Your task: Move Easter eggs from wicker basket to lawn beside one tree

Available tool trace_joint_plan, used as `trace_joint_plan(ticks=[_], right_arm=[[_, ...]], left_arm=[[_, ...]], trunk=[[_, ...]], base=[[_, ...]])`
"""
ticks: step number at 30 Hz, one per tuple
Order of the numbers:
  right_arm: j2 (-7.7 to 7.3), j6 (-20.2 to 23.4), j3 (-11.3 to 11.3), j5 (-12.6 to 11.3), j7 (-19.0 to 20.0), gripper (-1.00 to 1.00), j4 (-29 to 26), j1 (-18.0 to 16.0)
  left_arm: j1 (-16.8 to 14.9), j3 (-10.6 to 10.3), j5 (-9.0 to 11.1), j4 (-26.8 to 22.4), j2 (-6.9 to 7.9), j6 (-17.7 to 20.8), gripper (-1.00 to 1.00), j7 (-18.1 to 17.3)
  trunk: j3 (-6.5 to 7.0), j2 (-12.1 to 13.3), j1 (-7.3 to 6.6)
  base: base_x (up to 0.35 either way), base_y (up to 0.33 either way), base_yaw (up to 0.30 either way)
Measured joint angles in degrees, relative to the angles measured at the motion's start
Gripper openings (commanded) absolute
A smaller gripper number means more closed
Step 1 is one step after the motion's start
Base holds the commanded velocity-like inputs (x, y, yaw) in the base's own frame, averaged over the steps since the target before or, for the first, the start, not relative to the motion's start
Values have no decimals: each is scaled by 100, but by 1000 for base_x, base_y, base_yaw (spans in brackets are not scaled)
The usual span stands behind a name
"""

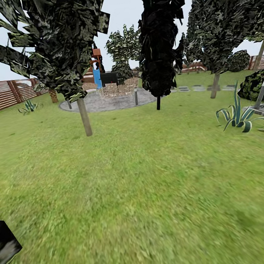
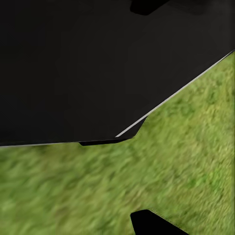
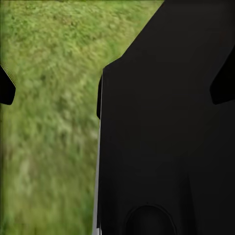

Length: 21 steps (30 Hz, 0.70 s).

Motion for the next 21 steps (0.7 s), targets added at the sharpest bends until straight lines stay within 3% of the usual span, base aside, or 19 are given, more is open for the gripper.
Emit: trace_joint_plan(ticks=[16, 21], right_arm=[[4, 0, -2, 0, 0, 100, 0, -1], [7, -4, -2, 0, 0, 100, 0, -5]], left_arm=[[0, 0, 0, 0, -1, 0, 100, 0], [0, 0, 0, 0, -1, 0, 100, 0]], trunk=[[0, 0, 0], [-1, 0, 0]], base=[[329, 0, 0], [329, 0, -200]])
